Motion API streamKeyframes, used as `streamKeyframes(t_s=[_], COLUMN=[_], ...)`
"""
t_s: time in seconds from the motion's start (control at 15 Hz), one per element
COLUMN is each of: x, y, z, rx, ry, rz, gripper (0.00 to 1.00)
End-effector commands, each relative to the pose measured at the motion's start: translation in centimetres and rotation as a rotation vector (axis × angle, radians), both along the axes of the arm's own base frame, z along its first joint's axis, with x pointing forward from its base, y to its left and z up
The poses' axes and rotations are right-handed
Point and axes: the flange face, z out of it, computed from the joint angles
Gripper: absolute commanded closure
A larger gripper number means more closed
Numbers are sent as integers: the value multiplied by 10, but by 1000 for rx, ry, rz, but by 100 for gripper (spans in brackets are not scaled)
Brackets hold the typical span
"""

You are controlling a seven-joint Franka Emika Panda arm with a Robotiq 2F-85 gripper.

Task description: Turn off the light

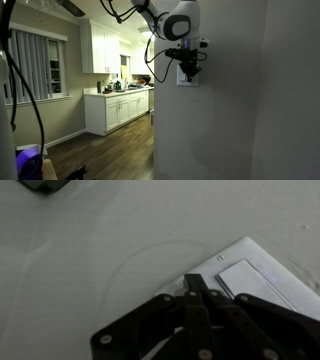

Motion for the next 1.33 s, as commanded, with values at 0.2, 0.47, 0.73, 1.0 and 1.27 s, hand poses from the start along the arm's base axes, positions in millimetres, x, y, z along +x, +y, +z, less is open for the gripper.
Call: streamKeyframes(t_s=[0.2, 0.47, 0.73, 1.0, 1.27], x=[-57, -98, -125, -139, -131], y=[-15, -23, -29, -35, -37], z=[6, 13, 15, 10, 5], rx=[-126, -167, -139, -112, -108], ry=[194, 266, 310, 331, 332], rz=[78, 118, 127, 120, 102], gripper=[100, 100, 100, 100, 96])
